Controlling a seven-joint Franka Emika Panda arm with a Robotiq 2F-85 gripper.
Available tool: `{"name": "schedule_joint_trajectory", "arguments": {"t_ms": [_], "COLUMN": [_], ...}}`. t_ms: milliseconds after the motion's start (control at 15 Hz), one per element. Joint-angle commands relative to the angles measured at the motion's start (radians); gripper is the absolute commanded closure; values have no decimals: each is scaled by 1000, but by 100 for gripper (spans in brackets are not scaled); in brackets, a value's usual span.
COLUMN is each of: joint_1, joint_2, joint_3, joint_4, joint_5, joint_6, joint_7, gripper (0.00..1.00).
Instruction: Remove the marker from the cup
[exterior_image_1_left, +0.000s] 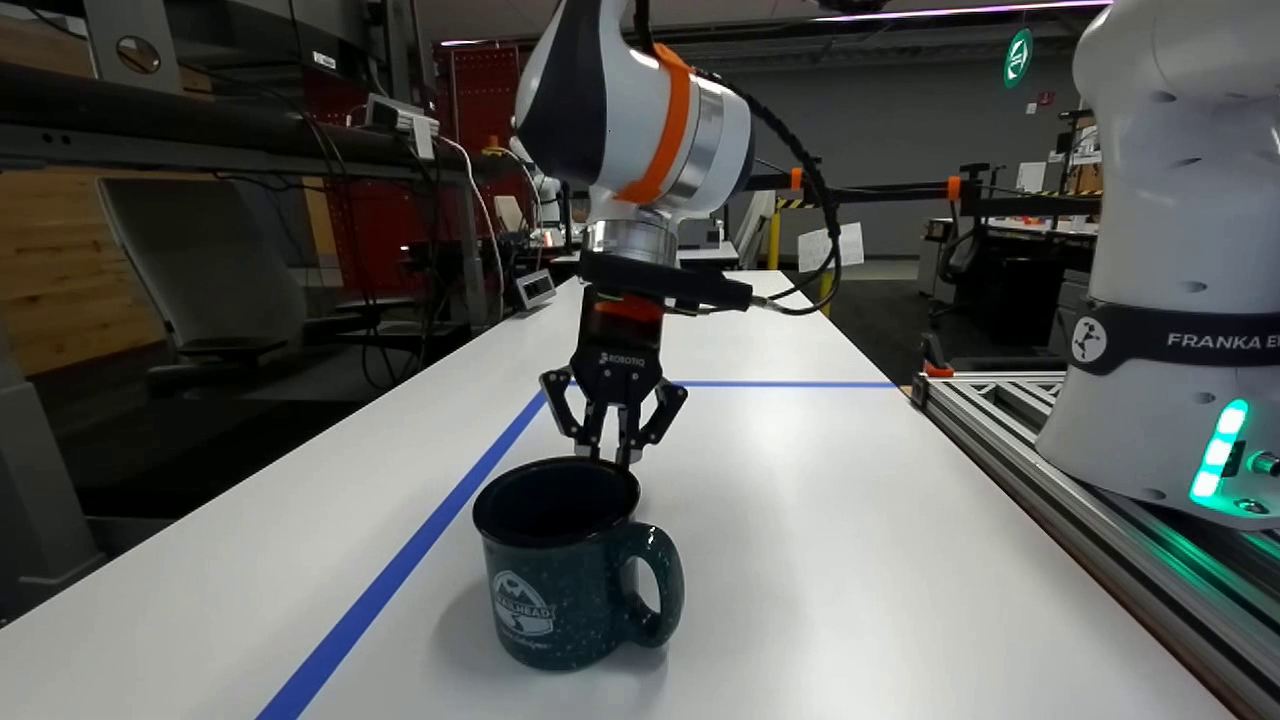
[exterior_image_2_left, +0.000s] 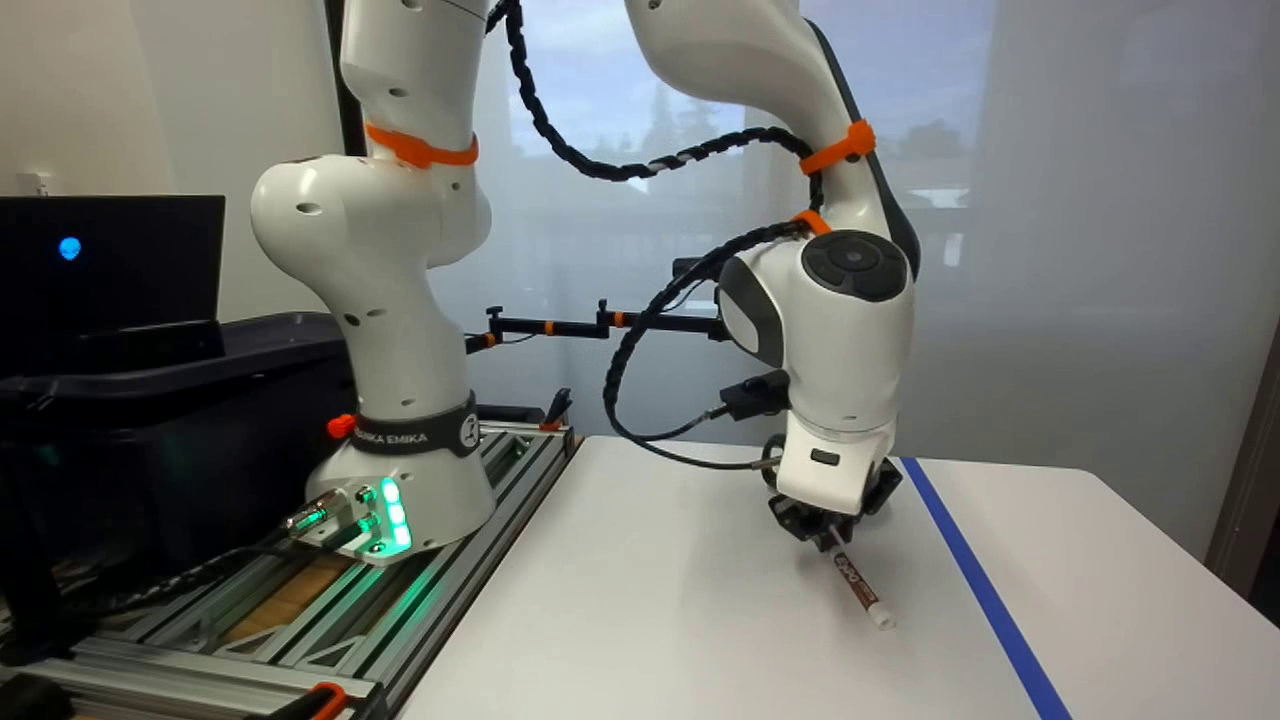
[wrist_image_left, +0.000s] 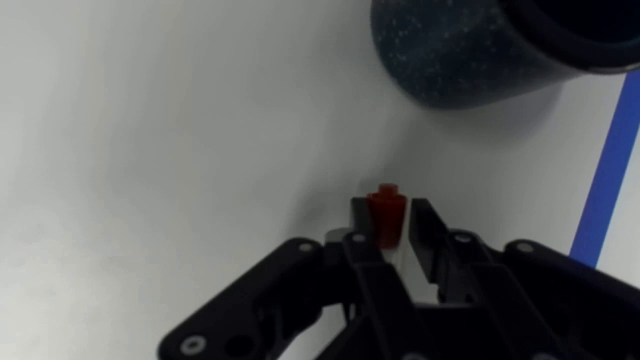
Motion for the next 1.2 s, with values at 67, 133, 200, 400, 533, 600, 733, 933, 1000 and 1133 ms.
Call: {"name": "schedule_joint_trajectory", "arguments": {"t_ms": [67, 133, 200, 400, 533, 600, 733, 933, 1000, 1133], "joint_1": [49, 62, 75, 195, 240, 260, 298, 190, 172, 137], "joint_2": [-41, -76, -100, -189, -249, -279, -324, -411, -444, -374], "joint_3": [-45, -64, -83, -222, -273, -289, -322, -217, -201, -161], "joint_4": [5, -8, -20, -53, -60, -60, -51, -44, -61, -20], "joint_5": [-231, -329, -414, -660, -826, -908, -1072, -1316, -1370, -1299], "joint_6": [-87, -94, -93, -99, -83, -82, -102, -123, -84, -87], "joint_7": [3, 38, 57, 130, 178, 204, 247, 294, 298, 273], "gripper": [34, 25, 18, 0, 0, 0, 0, 0, 0, 0]}}
